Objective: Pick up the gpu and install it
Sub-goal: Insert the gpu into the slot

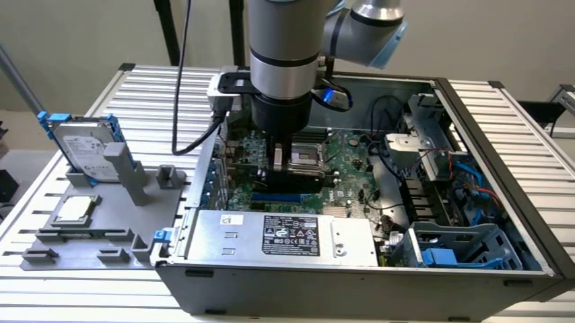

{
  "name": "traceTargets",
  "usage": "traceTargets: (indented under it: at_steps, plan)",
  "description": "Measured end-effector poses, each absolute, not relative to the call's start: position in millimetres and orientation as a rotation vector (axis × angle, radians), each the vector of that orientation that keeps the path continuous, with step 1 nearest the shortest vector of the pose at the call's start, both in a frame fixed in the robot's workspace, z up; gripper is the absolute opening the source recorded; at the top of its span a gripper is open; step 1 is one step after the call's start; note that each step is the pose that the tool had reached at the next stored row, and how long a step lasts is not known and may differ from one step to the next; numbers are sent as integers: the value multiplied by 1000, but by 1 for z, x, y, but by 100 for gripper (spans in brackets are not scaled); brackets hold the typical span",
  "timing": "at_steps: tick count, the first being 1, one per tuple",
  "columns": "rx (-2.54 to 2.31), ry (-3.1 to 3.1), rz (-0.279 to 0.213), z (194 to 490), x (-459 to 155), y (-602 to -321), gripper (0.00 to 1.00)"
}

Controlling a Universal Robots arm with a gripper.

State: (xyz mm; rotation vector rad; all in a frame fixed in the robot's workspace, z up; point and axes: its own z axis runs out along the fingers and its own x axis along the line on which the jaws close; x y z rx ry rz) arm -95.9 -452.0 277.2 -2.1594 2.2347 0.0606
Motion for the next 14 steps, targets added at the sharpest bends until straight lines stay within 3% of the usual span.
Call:
traceTargets:
  at_steps: [14]
  plan:
    - [-2159,2235,62,274,-99,-452,27]
